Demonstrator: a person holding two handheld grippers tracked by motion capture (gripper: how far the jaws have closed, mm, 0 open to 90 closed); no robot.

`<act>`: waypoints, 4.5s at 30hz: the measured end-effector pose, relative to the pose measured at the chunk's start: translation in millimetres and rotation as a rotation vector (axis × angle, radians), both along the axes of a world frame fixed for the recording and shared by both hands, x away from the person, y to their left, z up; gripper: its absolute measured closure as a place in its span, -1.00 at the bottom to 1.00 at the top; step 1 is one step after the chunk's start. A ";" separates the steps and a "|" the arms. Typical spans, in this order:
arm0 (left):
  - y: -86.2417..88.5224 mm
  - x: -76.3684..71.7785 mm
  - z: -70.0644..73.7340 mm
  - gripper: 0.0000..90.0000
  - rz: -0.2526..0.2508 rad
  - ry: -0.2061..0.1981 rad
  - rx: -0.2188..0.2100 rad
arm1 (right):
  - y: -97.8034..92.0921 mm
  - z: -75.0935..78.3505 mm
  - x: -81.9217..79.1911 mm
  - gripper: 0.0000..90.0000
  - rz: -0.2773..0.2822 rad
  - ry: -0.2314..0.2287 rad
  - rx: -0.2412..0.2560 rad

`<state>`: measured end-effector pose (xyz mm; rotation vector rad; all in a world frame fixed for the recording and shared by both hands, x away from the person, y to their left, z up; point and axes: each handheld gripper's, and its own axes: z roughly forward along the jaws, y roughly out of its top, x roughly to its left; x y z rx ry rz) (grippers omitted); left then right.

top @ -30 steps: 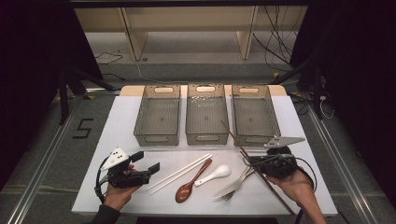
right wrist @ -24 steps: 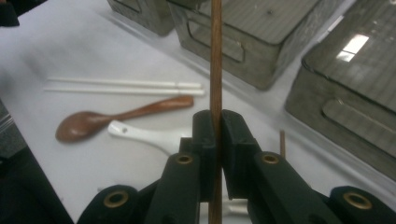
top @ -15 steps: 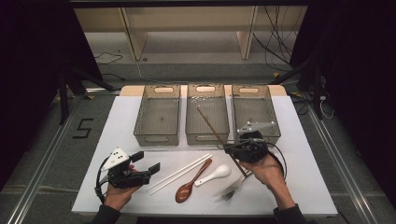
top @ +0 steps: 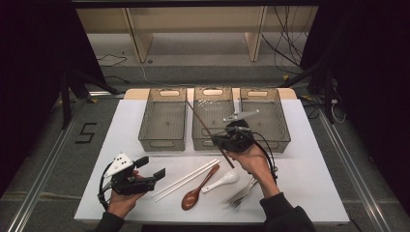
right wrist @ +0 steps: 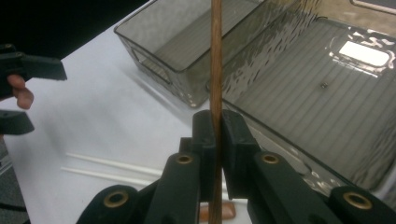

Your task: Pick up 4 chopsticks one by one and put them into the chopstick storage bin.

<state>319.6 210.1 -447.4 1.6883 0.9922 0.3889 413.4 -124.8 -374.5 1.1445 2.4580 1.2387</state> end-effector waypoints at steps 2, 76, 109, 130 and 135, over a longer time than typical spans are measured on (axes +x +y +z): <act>-0.7 0.4 -0.4 -0.65 0.001 0.002 -0.001 | 3.8 0.3 5.2 0.90 -0.003 0.000 0.004; -2.5 0.2 1.7 -0.65 -0.019 -0.014 -0.008 | 146.3 -0.5 115.9 0.89 -0.104 0.083 0.028; -2.9 0.4 2.4 -0.65 -0.026 -0.013 -0.013 | 159.0 -17.6 128.0 0.89 -0.164 0.121 0.014; -2.3 0.2 2.8 -0.65 -0.027 -0.011 -0.012 | 155.6 -11.1 125.8 0.17 -0.147 0.132 0.035; -2.2 0.0 2.6 -0.65 -0.023 -0.010 -0.013 | 149.1 1.3 117.0 -0.01 -0.096 0.094 0.000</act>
